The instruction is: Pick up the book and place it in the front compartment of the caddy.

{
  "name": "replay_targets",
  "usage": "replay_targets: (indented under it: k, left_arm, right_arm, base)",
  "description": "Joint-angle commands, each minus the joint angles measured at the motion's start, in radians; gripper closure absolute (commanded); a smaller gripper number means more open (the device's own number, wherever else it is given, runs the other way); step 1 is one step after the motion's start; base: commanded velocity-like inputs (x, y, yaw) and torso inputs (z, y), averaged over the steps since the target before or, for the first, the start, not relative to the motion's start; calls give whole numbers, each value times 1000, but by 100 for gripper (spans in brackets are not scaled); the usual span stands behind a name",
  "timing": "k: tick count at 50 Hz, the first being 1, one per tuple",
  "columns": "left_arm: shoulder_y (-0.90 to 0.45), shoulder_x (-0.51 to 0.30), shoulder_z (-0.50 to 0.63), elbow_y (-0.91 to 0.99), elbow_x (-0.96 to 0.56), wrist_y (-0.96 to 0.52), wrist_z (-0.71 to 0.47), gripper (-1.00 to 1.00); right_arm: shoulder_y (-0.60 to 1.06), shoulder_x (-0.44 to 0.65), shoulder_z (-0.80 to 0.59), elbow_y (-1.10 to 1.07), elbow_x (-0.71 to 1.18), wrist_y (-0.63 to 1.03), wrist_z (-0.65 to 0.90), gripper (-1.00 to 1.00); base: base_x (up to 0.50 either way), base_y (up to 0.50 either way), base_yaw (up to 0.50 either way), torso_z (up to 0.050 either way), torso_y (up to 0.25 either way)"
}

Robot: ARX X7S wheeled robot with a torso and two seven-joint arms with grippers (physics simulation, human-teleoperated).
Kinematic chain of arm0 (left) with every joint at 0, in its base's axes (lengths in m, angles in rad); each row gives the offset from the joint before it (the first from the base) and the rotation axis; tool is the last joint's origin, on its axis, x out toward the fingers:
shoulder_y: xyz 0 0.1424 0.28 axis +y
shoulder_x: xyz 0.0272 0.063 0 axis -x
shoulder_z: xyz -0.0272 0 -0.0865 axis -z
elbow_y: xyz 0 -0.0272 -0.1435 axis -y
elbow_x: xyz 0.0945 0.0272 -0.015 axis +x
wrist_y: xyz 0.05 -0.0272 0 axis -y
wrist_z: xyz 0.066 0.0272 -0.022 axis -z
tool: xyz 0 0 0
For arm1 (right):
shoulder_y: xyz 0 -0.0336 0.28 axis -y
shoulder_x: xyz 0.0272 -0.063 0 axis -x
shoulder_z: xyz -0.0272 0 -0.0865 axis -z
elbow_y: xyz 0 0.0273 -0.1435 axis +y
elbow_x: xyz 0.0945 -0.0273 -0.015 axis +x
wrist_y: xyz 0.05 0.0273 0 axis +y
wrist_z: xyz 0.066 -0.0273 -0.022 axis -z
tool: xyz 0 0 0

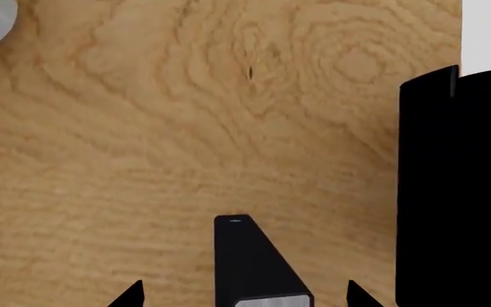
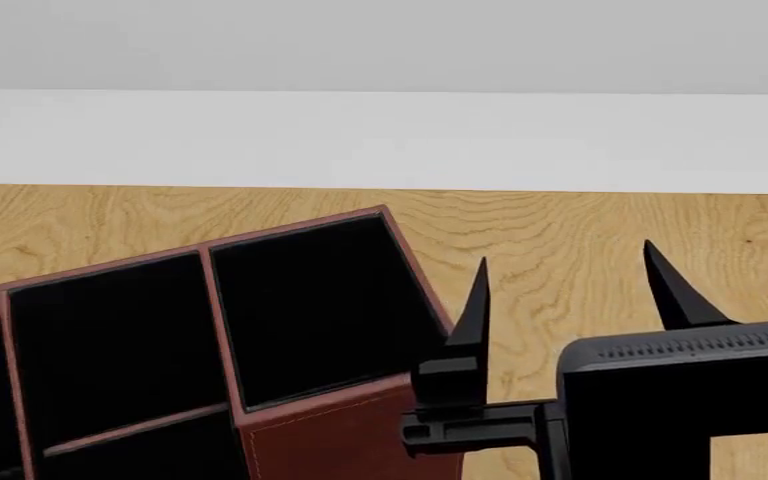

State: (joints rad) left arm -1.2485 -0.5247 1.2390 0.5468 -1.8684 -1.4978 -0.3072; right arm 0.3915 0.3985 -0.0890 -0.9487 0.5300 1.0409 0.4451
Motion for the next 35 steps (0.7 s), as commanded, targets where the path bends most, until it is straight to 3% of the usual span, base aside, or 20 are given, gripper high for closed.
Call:
replay_targets:
  k: [1,19,35]
  left_arm:
    - [22,-16,40,6,41,16,3,100]
    - [-107,-57,124,48,-65,15,-103,100]
    - [-407,-92,268,142,-386,93,-299,100]
  right_arm:
    - [4,7,3,-3,16,2,11,-100]
    - [38,19,-5,-10,62,21,44,-100]
    - [29,36,-11,-5,89,-10,69,-100]
  base:
    - [0,0,0,0,0]
    - [0,0,0,0,0]
    - [1,1,1,0,0]
